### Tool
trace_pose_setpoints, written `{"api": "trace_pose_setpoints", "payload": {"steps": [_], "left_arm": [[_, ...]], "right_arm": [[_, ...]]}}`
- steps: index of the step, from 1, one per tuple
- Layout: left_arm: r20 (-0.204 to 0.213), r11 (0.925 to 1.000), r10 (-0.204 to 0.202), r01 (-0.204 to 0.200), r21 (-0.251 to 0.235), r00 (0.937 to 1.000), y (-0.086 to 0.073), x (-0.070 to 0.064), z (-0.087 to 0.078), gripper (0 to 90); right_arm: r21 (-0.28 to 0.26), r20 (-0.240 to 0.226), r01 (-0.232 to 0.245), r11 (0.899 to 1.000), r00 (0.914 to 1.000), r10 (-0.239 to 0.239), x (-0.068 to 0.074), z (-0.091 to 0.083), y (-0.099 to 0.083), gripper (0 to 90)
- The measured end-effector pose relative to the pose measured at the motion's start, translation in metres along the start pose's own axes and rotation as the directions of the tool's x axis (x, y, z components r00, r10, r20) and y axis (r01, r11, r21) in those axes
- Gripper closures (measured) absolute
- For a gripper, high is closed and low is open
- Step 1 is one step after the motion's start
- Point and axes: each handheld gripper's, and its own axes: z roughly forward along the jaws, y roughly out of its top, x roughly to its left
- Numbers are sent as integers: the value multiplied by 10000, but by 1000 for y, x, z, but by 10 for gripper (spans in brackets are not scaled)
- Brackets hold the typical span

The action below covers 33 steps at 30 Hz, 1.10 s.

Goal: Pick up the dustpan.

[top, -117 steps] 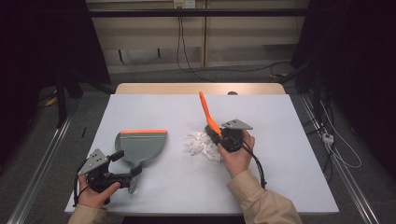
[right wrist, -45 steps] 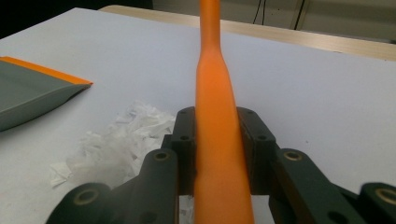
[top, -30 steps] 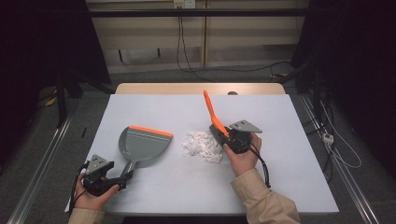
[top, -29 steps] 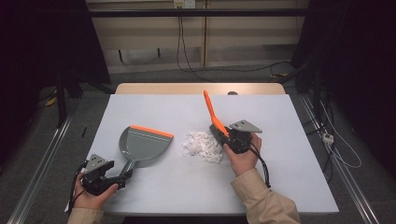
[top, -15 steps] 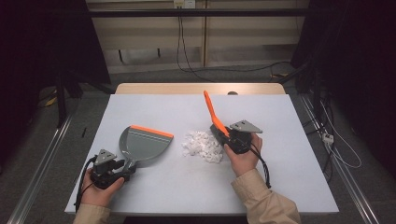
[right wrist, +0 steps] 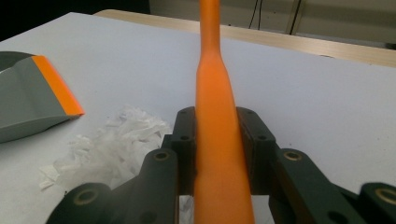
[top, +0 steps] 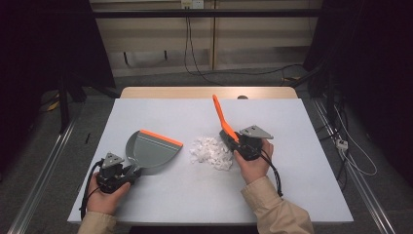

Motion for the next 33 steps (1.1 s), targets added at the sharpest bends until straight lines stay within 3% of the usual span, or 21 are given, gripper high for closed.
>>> {"api": "trace_pose_setpoints", "payload": {"steps": [4,10,17,20,23,26,29,33], "left_arm": [[394,9994,60,-46,-350,9992,3,-1,-9,627],[991,9987,190,-141,-499,9949,6,-4,-18,628],[1310,9959,806,-743,-520,9881,5,-2,-30,628],[1680,9938,1021,-931,-607,9805,3,-1,-39,628],[2154,9922,1207,-1108,-576,9690,1,-5,-41,628],[2520,9868,1619,-1564,-416,9541,0,-12,-37,628],[2952,9842,1761,-1736,-348,9391,-2,-19,-35,627],[3110,9817,1826,-1903,-56,9327,-5,-23,-31,628]], "right_arm": [[-26,35,-39,10000,10000,39,-1,1,1,714],[-17,25,-55,10000,10000,55,-2,2,0,714],[-38,19,-41,10000,10000,41,-2,2,0,714],[-81,49,-85,9999,10000,85,-4,3,1,714],[-59,-50,-188,9998,9998,187,-5,6,2,714],[-45,-40,-103,9999,9999,103,-4,8,4,714],[-61,0,-105,9999,9999,105,-6,12,5,714],[261,-141,70,9996,9999,-66,-6,18,2,714]]}}
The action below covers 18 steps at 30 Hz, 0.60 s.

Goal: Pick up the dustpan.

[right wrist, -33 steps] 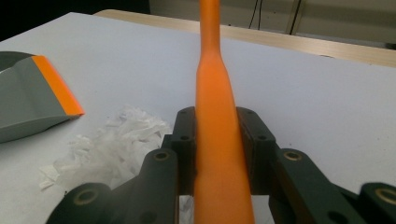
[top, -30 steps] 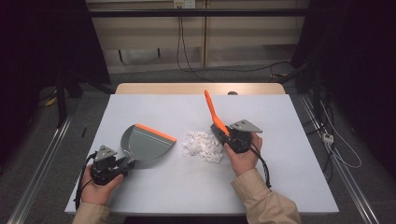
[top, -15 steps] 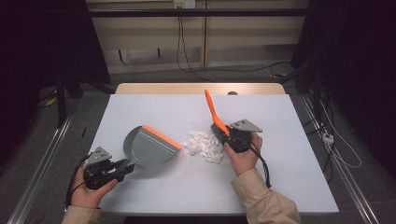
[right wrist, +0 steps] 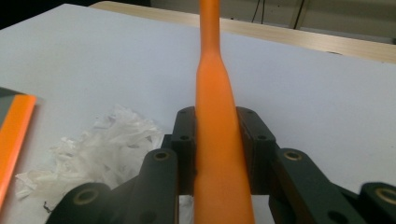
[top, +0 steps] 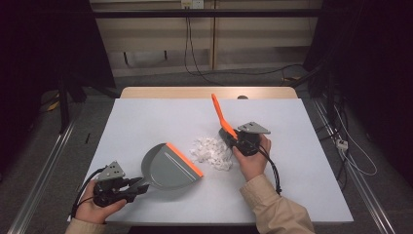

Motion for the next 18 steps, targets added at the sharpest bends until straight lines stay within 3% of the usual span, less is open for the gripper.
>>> {"api": "trace_pose_setpoints", "payload": {"steps": [5,12,18], "left_arm": [[188,9998,62,-65,167,9998,-1,0,3,627],[503,9996,174,-185,209,9986,0,0,9,627],[687,9989,328,-351,321,9971,4,-4,15,626]], "right_arm": [[246,-254,172,9996,9995,-165,0,1,1,711],[744,-181,416,9964,9990,-403,0,-1,6,702],[1102,-293,699,9915,9973,-670,0,-4,20,623]]}}
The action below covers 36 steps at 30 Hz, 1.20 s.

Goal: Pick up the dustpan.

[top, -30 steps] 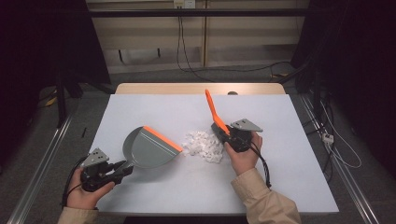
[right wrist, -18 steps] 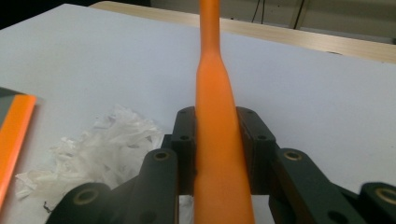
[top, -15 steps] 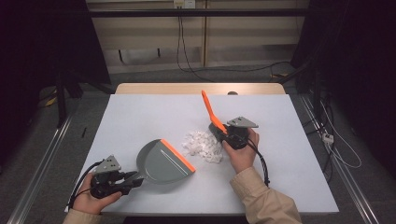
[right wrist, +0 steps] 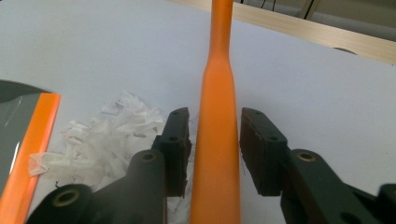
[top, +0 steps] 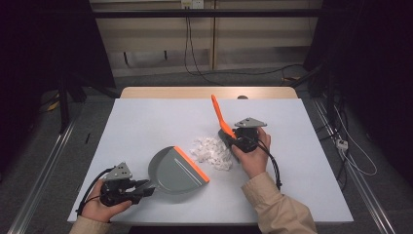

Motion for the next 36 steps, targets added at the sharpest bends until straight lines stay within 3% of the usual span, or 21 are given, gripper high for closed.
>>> {"api": "trace_pose_setpoints", "payload": {"steps": [6,12,24,36], "left_arm": [[98,9999,108,-109,97,9999,4,-1,7,626],[47,9998,98,-99,162,9999,4,0,12,625],[-61,9993,202,-200,319,9998,7,1,25,623],[-197,9986,360,-352,402,9992,5,0,28,619]], "right_arm": [[850,250,154,9963,9995,-176,-7,5,-2,698],[1036,-155,474,9935,9988,-460,-7,3,-1,709],[813,-37,824,9933,9966,-824,7,3,-3,712],[665,-27,712,9952,9975,-712,7,2,-6,712]]}}
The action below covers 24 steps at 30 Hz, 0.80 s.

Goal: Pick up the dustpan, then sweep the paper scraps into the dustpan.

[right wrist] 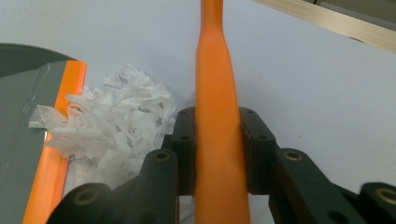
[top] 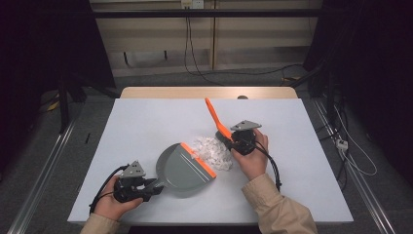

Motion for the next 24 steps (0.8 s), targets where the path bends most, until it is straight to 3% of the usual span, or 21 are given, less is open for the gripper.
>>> {"api": "trace_pose_setpoints", "payload": {"steps": [8,13,16,21,24], "left_arm": [[-82,9999,109,-109,-12,9999,-2,-4,-4,530],[-601,9999,-163,162,-9,9981,-3,-7,-10,462],[-983,10000,39,-30,85,9951,-4,-9,-10,450],[-1055,10000,17,-7,92,9944,-3,-12,-7,499],[-1130,9997,61,-33,254,9936,-3,-12,-6,587]], "right_arm": [[-10,-2,-41,10000,10000,41,0,0,0,712],[-21,-25,-48,10000,10000,48,-1,0,0,712],[-34,-21,-100,9999,9999,100,-1,0,0,712],[-99,19,-106,9999,9999,106,-1,0,0,712],[-105,39,-85,9999,10000,85,-1,0,0,712]]}}
